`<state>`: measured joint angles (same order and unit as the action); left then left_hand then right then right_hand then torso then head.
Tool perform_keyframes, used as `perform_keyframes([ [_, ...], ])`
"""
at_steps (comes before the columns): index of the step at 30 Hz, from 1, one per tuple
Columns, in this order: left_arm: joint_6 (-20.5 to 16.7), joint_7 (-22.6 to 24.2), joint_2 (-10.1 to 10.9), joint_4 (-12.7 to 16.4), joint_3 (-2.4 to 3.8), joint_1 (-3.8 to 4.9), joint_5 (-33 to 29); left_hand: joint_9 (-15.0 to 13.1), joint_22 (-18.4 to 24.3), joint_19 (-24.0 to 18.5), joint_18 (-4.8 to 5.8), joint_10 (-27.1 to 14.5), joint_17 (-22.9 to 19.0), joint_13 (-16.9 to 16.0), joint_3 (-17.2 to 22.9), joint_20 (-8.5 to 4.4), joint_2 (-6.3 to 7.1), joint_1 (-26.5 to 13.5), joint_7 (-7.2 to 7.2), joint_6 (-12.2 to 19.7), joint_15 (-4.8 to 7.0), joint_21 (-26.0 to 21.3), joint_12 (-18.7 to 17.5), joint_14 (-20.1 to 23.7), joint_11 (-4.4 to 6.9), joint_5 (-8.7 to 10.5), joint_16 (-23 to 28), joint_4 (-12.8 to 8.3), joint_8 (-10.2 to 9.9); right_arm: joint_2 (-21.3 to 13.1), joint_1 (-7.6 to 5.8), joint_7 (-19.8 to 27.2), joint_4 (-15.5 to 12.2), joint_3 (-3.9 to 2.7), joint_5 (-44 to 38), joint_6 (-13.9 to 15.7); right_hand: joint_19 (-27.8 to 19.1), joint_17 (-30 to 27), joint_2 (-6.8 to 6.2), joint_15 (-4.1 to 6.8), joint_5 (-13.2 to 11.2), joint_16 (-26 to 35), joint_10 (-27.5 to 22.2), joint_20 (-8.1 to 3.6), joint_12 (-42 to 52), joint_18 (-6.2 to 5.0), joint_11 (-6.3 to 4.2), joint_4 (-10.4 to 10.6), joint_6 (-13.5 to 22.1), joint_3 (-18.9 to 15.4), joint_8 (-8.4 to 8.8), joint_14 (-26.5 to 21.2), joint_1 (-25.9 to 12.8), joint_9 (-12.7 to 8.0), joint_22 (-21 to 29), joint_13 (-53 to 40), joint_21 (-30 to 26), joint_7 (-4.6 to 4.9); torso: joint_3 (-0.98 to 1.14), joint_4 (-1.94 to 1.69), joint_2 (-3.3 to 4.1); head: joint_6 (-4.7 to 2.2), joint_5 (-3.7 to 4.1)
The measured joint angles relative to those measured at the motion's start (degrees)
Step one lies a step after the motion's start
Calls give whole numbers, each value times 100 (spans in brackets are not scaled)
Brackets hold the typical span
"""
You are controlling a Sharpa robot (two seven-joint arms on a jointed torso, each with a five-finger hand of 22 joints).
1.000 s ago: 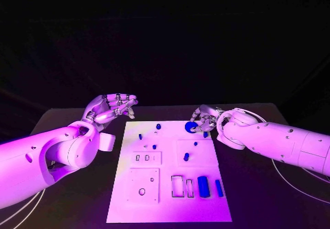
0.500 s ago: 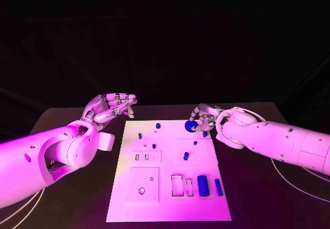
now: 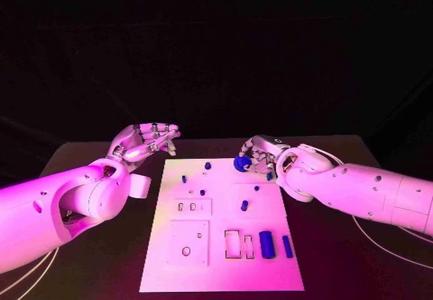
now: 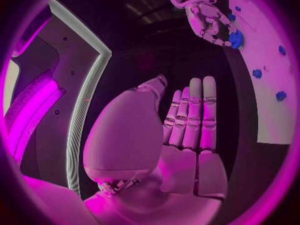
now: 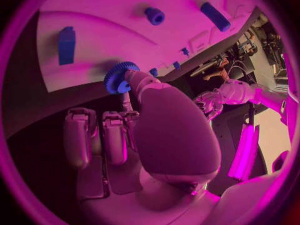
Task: Assemble the parts on the task board
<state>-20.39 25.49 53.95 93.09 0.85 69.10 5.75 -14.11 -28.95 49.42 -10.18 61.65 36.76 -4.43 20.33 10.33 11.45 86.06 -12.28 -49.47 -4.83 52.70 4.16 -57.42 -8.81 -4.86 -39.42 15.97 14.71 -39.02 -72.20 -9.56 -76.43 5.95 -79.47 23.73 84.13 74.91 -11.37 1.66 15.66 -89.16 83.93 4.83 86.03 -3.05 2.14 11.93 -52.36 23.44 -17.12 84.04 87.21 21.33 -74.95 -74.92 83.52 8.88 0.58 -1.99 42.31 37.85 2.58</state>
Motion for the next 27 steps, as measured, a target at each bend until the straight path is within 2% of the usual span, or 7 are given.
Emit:
perform_keyframes([
  [5,4,-1,-21,-25,0,0,-1,0,0,0,0,0,0,0,0,0,0,0,0,0,0,0,0,0,0,0,0,0,0,143,-28,-3,-261,-5,-220,155,-22,0,-31,0,0,0,0,-22,0,0,0,-16,-1,47,0,0,-92,0,1,0,0,-2,-2,2,-2,-12,-24],
  [10,7,-3,-52,-42,0,0,-1,-1,-1,0,0,0,0,-1,0,0,0,0,0,0,0,0,0,0,0,14,0,0,0,434,-30,-20,-303,-5,-369,198,-22,0,-48,0,-1,0,0,-22,0,1,1,-15,-2,97,-1,0,-151,0,1,1,0,-2,-4,-3,1,-14,-52],
  [18,15,-6,-98,-56,-1,0,-1,-4,-6,0,0,0,-1,-6,0,0,0,0,0,0,0,0,0,0,0,23,0,0,0,945,41,-42,-41,24,-526,202,-22,-1,-93,0,-26,1,0,-22,0,0,1,-42,-18,150,-4,0,-226,0,2,1,0,-18,-11,-15,13,-4,-91],
  [27,17,-7,-123,-60,-1,0,-1,-4,-5,0,0,0,-1,-6,0,0,0,0,0,0,0,0,0,0,0,22,0,0,0,1317,142,-62,314,53,-607,182,-22,4,-100,-1,-38,3,0,-22,0,0,1,-48,-20,190,-5,0,-278,0,2,1,0,-20,-10,-16,21,12,-130],
])
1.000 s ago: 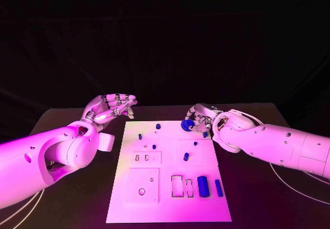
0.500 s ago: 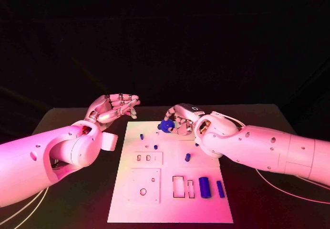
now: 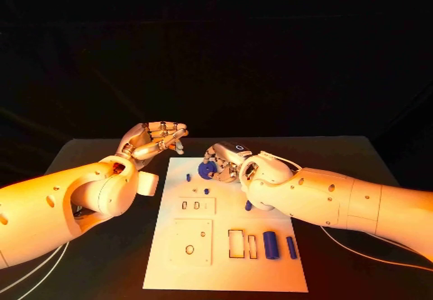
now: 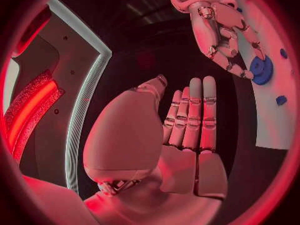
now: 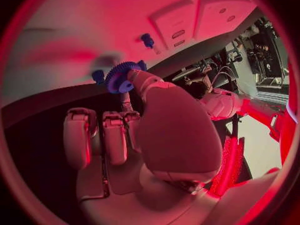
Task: Assemble the parts on the task board
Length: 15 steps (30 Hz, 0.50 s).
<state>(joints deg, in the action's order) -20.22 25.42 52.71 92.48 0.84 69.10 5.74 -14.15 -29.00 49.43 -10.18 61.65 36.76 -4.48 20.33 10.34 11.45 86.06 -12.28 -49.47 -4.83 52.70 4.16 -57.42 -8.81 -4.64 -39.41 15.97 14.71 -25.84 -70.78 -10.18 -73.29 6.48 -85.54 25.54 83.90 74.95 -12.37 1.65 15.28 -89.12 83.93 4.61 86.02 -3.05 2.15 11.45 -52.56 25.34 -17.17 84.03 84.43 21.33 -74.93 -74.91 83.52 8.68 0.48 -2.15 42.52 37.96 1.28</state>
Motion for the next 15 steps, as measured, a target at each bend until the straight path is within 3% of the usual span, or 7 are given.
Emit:
perform_keyframes([
  [15,4,0,-27,-6,0,0,-1,1,1,0,0,0,0,1,0,0,0,0,0,0,0,0,0,0,0,0,-9,0,0,195,82,-36,305,17,-45,-152,0,-1,-40,0,-13,0,0,0,0,0,0,-9,-1,54,0,0,-85,0,1,0,0,-1,10,8,-4,51,-54],
])
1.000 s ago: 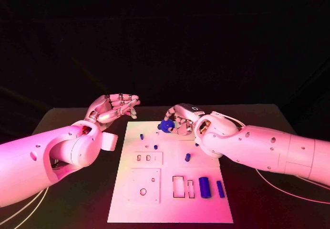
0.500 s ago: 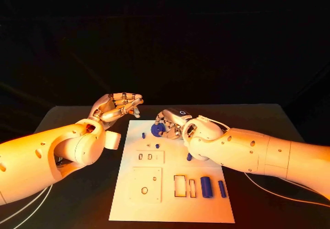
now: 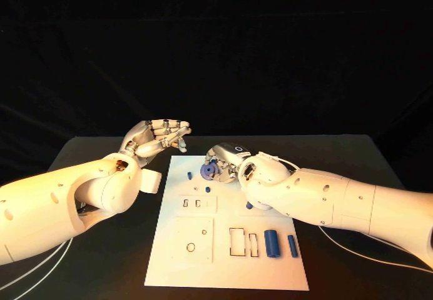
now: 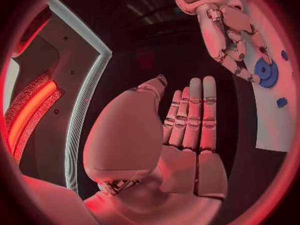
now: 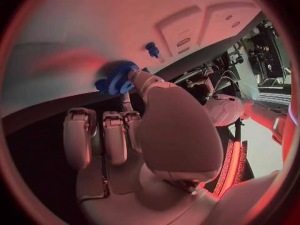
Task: Assemble the parts on the task board
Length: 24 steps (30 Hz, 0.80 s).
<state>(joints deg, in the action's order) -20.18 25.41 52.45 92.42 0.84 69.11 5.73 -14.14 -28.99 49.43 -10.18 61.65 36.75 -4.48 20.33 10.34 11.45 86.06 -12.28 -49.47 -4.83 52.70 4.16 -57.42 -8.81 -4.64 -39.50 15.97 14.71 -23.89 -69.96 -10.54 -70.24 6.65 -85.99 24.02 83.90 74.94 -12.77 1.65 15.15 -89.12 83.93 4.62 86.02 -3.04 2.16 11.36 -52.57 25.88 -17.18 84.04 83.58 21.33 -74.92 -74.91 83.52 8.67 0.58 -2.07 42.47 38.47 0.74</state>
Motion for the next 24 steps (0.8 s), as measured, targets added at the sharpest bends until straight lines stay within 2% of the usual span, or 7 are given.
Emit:
perform_keyframes([
  [9,2,-1,2,-3,1,0,0,0,0,0,0,0,0,0,0,0,0,0,0,0,0,0,0,0,0,0,-13,0,0,17,4,-85,48,-1,-62,-36,0,-1,-44,0,-34,0,1,0,-25,0,2,-31,0,32,0,0,-104,0,1,0,-4,0,2,8,-2,-8,8],
  [11,2,-2,3,-3,1,0,0,0,0,0,0,0,0,0,0,0,0,0,0,0,0,0,0,0,0,0,-13,0,0,22,4,-96,58,-2,-71,-36,2,-1,-95,-34,-114,0,9,3,-78,0,54,-47,-12,49,-4,-6,-215,0,1,0,-32,-12,2,9,-2,-10,8],
  [13,3,-2,5,-4,1,0,0,0,0,0,0,0,0,1,0,0,0,0,0,0,0,0,0,0,0,0,-13,0,0,24,3,-103,76,-3,-73,-35,-7,-1,-141,-127,-327,0,2,80,-157,-1,151,-32,68,36,-11,-2,-389,79,1,0,-67,-8,2,9,-2,-12,8],
  [15,3,-3,6,-4,1,0,0,0,1,0,0,0,0,1,0,0,0,0,0,0,0,0,0,0,0,0,-13,0,0,24,6,-106,89,3,-73,-40,-31,-1,-148,-165,-340,0,12,117,-186,-1,198,52,237,-50,114,-2,-544,194,1,0,-78,46,2,9,-2,-16,5],
  [18,3,-4,6,-4,1,0,0,1,1,0,0,0,0,1,0,0,0,0,0,0,0,0,0,0,0,0,-13,0,0,27,20,-107,105,15,-61,-67,-21,-1,-211,-168,-343,0,0,167,-211,-1,225,103,312,-242,262,-5,-618,142,1,0,-77,81,2,8,-2,-19,5],
  [19,3,-4,6,-4,1,0,0,1,1,0,0,0,0,1,0,0,0,0,0,0,0,0,0,0,0,0,-13,0,0,28,22,-107,108,16,-57,-77,-21,-1,-232,-198,-366,0,0,167,-211,-1,225,129,312,-302,284,-8,-639,135,1,0,-77,81,1,8,-2,-20,5],
  [24,3,-7,9,-4,-1,0,0,-9,-10,-20,0,0,0,1,0,20,0,0,0,0,-20,45,0,20,0,0,-13,0,0,29,14,-108,119,12,-18,-145,-1,-2,-94,-207,-396,-22,0,187,-210,-1,225,443,313,-913,378,-1,-880,142,-3,0,-99,81,0,5,-2,-8,11],
])
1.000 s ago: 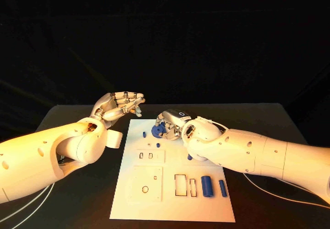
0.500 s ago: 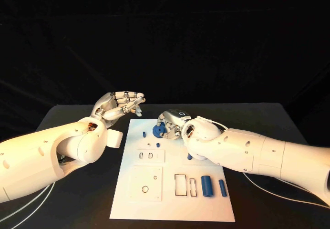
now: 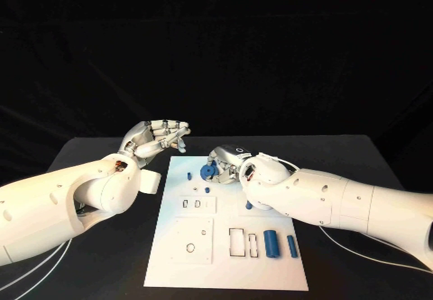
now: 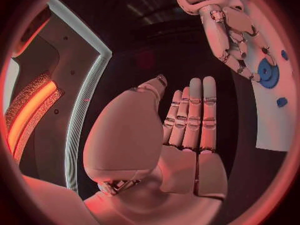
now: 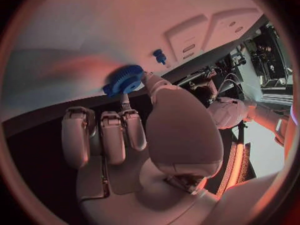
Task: Assemble the parts on the task board
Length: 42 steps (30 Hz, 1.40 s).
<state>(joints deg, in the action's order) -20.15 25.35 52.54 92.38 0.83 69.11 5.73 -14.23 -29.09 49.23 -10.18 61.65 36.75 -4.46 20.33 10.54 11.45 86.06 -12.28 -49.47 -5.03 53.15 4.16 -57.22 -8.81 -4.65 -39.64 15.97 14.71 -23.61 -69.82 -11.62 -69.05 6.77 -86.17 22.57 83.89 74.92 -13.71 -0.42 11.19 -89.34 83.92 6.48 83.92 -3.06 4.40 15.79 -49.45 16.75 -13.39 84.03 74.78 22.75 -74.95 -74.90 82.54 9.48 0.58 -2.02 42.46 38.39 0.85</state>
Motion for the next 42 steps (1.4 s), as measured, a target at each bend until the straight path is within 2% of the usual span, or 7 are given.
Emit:
perform_keyframes([
  [6,1,-4,2,0,0,0,0,0,0,0,0,0,0,-5,0,0,-23,23,0,0,0,0,0,0,0,0,0,0,0,-5,-14,5,1,-9,60,-83,0,0,189,0,135,0,0,0,0,0,0,89,-16,-251,55,0,-189,19,0,0,0,-20,2,1,1,24,3],
  [12,1,-6,4,-3,0,0,0,1,0,0,0,0,0,-5,0,0,-23,23,0,0,0,0,0,0,0,0,0,0,0,-35,-18,10,-18,-10,103,-126,0,-1,195,0,136,0,0,0,0,0,0,89,-54,-251,78,0,-195,21,0,0,0,15,2,2,0,23,-3],
  [20,0,-9,20,-6,1,1,0,1,-4,0,0,0,0,-4,0,0,-23,23,0,0,0,0,0,0,0,0,0,0,0,-137,-2,-20,-42,3,134,-185,0,-1,208,0,159,0,1,0,1,1,0,89,-101,-251,77,0,-208,34,1,-5,0,5,3,6,-1,10,-3],
  [28,-1,-10,49,-2,1,1,-1,-4,-5,0,0,0,0,-4,0,0,-23,23,0,0,0,0,0,0,0,0,0,0,0,-365,12,-20,-249,11,151,-108,0,-1,255,0,245,0,0,0,1,1,0,89,-124,-251,75,0,-194,40,2,-4,0,-16,7,17,-1,6,1],
  [35,-2,-10,65,-4,1,1,-1,-4,-4,0,0,0,0,-4,0,0,-23,23,0,0,0,0,0,0,0,0,0,0,0,-875,-15,50,-761,-13,233,215,0,-2,286,0,281,0,1,-1,27,1,0,89,-141,-251,76,0,-164,40,2,-4,32,-33,3,21,-9,-20,21],
  [40,-2,-10,71,-16,0,1,-1,-4,-4,0,0,0,-1,-3,16,0,-23,23,0,0,20,0,0,20,0,0,-23,-16,0,-1467,-176,257,-1124,-51,512,383,0,-2,306,1,313,0,0,-1,27,1,0,64,-141,-226,76,0,-124,40,2,-4,32,-33,4,37,-25,-41,36],
  [42,-2,-10,73,-21,-1,1,-1,-4,-4,0,0,0,0,-3,16,0,-23,23,0,0,20,0,0,20,0,0,-23,-16,0,-1719,-241,392,-1236,-61,710,389,0,-2,279,1,263,0,0,-1,27,0,0,-3,-141,-193,103,0,59,40,3,-3,-1,-33,6,53,-38,-44,45],
])
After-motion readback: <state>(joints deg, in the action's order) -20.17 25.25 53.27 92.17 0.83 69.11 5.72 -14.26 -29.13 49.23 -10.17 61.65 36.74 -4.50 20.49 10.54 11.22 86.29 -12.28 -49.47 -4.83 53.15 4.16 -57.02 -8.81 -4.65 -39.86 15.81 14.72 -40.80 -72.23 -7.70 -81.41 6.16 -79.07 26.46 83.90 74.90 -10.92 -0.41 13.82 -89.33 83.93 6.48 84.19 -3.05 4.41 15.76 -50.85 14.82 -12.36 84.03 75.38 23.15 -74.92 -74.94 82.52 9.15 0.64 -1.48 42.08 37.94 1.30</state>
